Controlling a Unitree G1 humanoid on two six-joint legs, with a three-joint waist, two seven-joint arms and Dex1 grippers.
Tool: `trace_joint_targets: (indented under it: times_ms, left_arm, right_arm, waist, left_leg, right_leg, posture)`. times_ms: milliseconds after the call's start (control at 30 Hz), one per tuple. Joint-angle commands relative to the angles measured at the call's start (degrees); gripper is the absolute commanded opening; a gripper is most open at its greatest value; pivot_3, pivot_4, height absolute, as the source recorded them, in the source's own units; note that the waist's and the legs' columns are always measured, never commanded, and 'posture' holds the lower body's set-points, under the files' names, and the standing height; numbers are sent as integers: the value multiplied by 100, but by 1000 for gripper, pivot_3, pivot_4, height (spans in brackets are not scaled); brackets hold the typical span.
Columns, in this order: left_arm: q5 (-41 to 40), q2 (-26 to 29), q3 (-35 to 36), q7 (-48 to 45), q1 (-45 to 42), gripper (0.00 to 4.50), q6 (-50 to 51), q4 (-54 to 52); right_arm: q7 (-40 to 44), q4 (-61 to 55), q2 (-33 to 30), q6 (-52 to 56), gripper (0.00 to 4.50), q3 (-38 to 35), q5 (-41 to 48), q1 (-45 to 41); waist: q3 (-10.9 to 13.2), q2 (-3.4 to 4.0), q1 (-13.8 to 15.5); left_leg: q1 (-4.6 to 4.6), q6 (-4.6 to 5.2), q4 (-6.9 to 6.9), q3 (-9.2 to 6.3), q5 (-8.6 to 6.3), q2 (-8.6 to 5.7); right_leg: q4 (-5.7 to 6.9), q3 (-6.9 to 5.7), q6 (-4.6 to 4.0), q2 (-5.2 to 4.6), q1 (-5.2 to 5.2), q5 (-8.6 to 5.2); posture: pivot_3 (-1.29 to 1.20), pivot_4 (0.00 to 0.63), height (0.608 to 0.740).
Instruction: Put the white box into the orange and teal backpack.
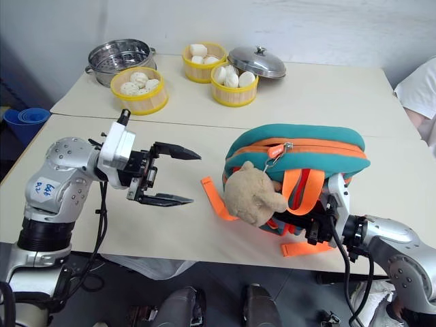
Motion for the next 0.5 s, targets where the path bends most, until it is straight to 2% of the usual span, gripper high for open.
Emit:
trace_joint_targets:
  times_ms: [33,200,400,500]
  left_arm:
    - [-48,-407,-324,232,-66,4453,-88,-342]
    - [-41,-893,-713,255,-184,4453,-126,-309]
    - [513,-1281,-1242,337,-278,4453,-546,67]
    - [391,-1566,-1198,511,-333,3917,-469,102]
  right_arm:
    - [175,91,-123,-110,0,88,-159,-89]
    - [303,184,-134,-94,0,156,-201,-200]
    - [368,286,-94,-113,0,231,-298,-365]
    - [380,176,112,-217,0,133,-101,-426]
  waist:
    - [0,0,2]
    - [0,0,-15]
    - [-1,1,-2]
    - [0,1,3]
  left_leg:
    - [3,6,0,0,-1,-1]
    - [2,-2,-1,2,6,2]
    - [2,-12,1,4,13,4]
    - [-1,-10,7,1,12,4]
  right_leg:
    - [0,0,1,0,3,0]
    - [3,2,1,12,-2,1]
    - [3,5,1,18,-2,1]
    - [2,4,2,18,-1,1]
  posture:
    - [0,150,740]
    - [0,150,740]
    - [0,150,740]
    - [0,150,740]
